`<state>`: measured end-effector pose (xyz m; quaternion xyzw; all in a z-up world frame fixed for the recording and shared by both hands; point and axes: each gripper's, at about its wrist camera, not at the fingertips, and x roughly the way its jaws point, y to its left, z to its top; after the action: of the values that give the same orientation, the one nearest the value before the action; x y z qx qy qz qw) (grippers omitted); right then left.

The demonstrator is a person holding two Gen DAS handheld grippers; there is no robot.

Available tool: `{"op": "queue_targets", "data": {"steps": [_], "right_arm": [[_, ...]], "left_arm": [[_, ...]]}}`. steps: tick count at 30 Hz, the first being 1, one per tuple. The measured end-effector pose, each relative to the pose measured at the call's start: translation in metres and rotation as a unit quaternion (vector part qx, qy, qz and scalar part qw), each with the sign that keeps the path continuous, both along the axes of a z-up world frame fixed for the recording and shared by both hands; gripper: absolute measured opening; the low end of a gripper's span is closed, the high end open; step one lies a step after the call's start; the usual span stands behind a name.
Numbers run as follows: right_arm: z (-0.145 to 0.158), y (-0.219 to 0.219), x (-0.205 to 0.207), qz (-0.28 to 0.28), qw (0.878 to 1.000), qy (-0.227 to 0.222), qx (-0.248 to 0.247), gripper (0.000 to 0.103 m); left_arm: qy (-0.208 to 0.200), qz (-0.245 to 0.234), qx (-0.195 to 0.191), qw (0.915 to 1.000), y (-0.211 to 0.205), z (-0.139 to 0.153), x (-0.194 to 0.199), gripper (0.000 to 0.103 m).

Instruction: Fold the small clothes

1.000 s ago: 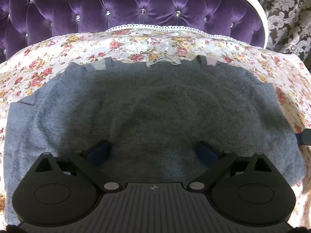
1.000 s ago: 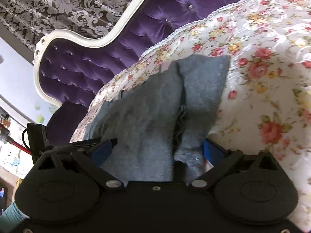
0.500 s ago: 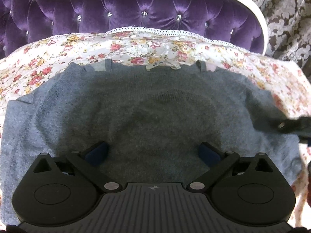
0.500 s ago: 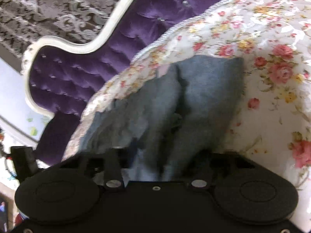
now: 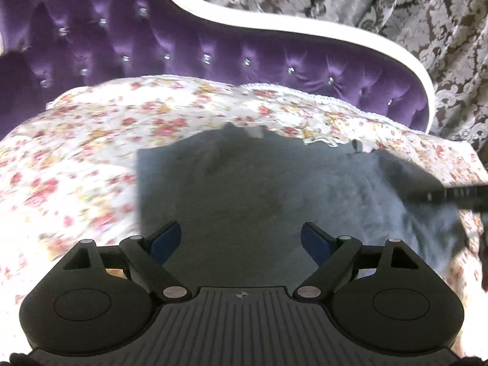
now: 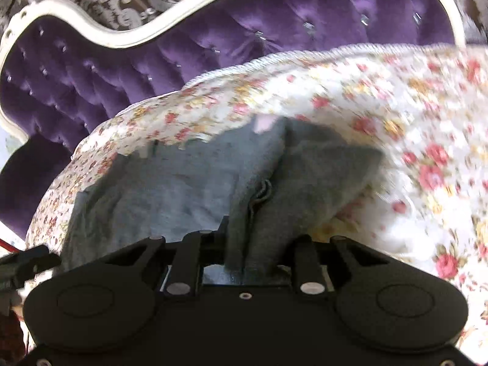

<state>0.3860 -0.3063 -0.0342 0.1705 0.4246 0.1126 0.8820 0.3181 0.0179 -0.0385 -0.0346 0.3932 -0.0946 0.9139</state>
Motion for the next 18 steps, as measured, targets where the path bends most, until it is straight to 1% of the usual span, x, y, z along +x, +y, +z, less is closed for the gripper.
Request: {"op": "queue_targets", "data": {"steps": [4,6,9,12,14,18], "right_arm": [[0.034,0.040,0.006,0.034,0.999,-0.021,-0.018,0.030],[0.049,0.068,0.011,0.059,0.998,-0.031,-0.021,0.030],[0.061,0.115,0.021,0.094,0.994,-0.039,-0.031,0.029],[0.061,0.165,0.030,0.127,0.990,-0.038,-0.039,0.028],[0.054,0.198,0.036,0.147,0.987,-0.032,-0.050,0.028],[0.031,0.252,0.044,0.174,0.979,-0.013,-0.103,0.029]], "left_arm": [[0.005,0.011,-0.039,0.9992,0.038,-0.004,-0.022,0.086],[0.008,0.018,-0.045,0.9988,0.052,-0.007,-0.029,0.086],[0.005,0.029,-0.047,0.9985,0.067,-0.011,-0.039,0.086],[0.009,0.035,-0.058,0.9977,0.082,-0.016,-0.046,0.086],[0.012,0.040,-0.064,0.9970,0.091,-0.020,-0.049,0.086],[0.022,0.051,-0.073,0.9958,0.107,-0.030,-0.057,0.086]]}}
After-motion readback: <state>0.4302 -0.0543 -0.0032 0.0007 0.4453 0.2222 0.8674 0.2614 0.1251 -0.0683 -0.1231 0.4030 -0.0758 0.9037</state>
